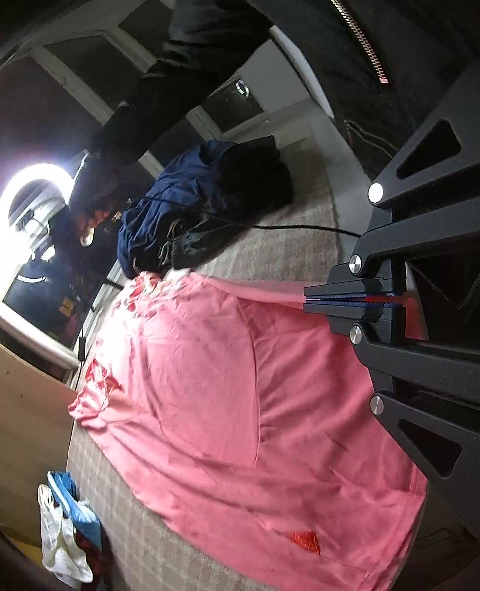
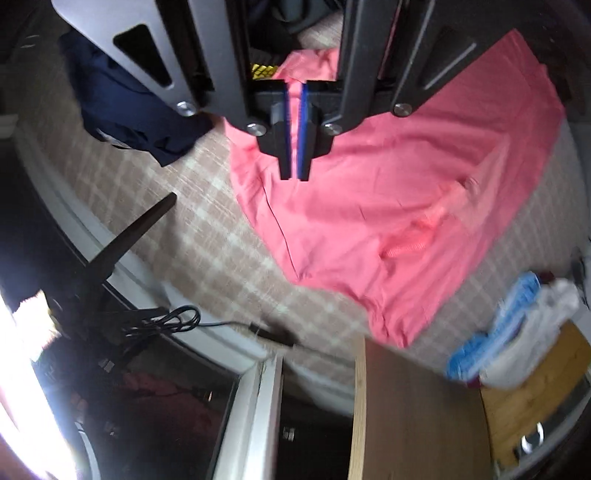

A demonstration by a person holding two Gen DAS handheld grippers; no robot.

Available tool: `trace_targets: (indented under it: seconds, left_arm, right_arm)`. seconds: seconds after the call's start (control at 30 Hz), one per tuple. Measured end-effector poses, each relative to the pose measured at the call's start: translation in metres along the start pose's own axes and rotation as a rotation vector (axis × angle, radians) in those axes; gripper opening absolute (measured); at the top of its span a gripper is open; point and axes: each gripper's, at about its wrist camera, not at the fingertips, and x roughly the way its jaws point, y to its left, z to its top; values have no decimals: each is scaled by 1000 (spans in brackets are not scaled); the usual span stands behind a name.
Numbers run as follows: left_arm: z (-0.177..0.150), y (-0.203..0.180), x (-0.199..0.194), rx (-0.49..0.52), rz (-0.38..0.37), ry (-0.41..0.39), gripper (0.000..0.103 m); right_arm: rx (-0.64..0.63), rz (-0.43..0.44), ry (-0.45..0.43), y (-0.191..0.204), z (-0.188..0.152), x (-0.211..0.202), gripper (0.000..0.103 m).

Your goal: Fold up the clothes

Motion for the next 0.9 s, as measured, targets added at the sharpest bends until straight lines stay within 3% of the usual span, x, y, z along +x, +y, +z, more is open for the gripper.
trace_targets:
  seconds: [0.1, 0.2, 0.23, 0.37, 0.43, 0.47, 0.5, 0.53, 0.63, 0.77, 0.9]
  left_arm:
    - [-1, -1, 3, 13, -6, 11, 0]
    - [-2, -3, 6, 26, -12, 23, 0]
    - [-3, -3, 6, 31, -14, 27, 0]
    - [1, -4, 13, 56, 0, 63, 0]
    - [2, -7, 15, 76, -3, 78, 0]
    - [2, -8, 16, 85, -5, 81, 0]
    - [2, -9, 17, 89, -12, 82, 0]
    - [2, -10, 17, 92, -20, 84, 0]
    - [4, -10, 17, 90, -21, 70, 0]
    - [2, 2, 1, 40, 17, 24, 0]
    - [-1, 18, -21, -27, 70, -33, 0]
  right_arm:
    - [-29, -88, 79, -9, -4, 23, 29]
    - [7, -69, 149, -26, -22, 53, 29]
    - [4, -72, 155, -29, -26, 59, 30]
    - [9, -86, 157, -36, -37, 74, 55]
    - [17, -76, 154, -39, -41, 77, 55]
    - [19, -61, 160, -39, -42, 76, 48]
    - [21, -44, 166, -39, -43, 75, 21]
    - [23, -27, 172, -38, -44, 73, 2]
    - [43, 27, 171, -39, -44, 65, 4]
    - [135, 118, 80, -46, -31, 36, 3]
    - [130, 209, -18, -23, 1, -2, 3]
